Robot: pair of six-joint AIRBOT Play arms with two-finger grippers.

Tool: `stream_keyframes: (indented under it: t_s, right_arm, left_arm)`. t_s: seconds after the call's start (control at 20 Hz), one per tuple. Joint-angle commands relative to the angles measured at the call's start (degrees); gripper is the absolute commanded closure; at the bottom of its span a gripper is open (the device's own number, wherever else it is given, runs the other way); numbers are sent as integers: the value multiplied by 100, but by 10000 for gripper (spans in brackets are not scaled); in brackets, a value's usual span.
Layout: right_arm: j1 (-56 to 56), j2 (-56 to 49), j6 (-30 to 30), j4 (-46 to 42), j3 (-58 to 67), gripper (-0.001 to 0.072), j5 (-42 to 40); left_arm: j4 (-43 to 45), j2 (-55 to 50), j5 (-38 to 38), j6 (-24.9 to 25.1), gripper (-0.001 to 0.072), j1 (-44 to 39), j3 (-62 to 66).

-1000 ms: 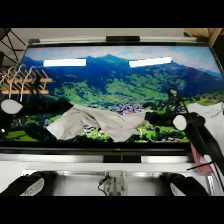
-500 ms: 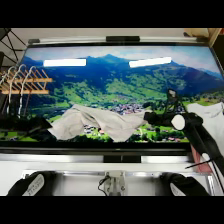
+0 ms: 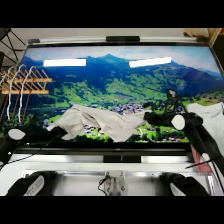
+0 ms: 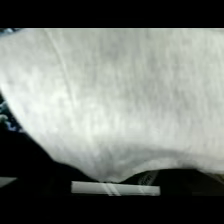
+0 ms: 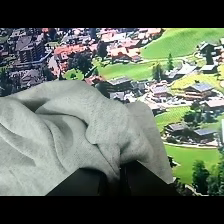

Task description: Fold the shirts.

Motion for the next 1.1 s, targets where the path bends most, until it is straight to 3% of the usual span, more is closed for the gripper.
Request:
stream_keyframes:
  t_s: [0.0, 0.05, 0.1, 0.2, 0.45, 0.6, 0.7, 0.8, 0.95, 1.05]
  right_arm:
    - [7, -2, 2, 46, -2, 631, 0]
    - [7, 2, 2, 50, 17, 631, 37]
    - [7, 13, -4, 44, 74, 625, 101]
    - [0, 87, -136, -103, 341, 625, 229]
    - [0, 564, -428, -1397, 1939, 625, 542]
    - [0, 1106, -343, -2549, 3104, 626, 925]
    - [2, 1497, -179, -2614, 3456, 626, 1091]
    - [2, 1786, -179, -2199, 3480, 627, 1604]
    - [2, 1718, -247, -2197, 3307, 626, 3377]
    - [2, 1650, -297, -2232, 2721, 626, 3724]
  left_arm:
    - [-256, -350, 1231, -389, 398, -621, -138]
    - [-249, -354, 1220, -382, 638, -608, -74]
    - [-227, -293, 1102, -173, 664, -562, 83]
    - [-66, 44, 605, 251, 665, -369, 708]
    - [1906, 1427, -313, 334, 665, 376, 4024]
    - [2905, 1711, -345, -162, 665, 1049, 6218]
    - [2994, 1718, -704, -636, 665, 1473, 7018]
    - [2570, 1794, -1152, -737, 665, 1578, 7106]
    - [2142, 1847, -1926, -634, 665, 1508, 6478]
    - [1757, 1989, -1864, -358, 665, 1397, 5595]
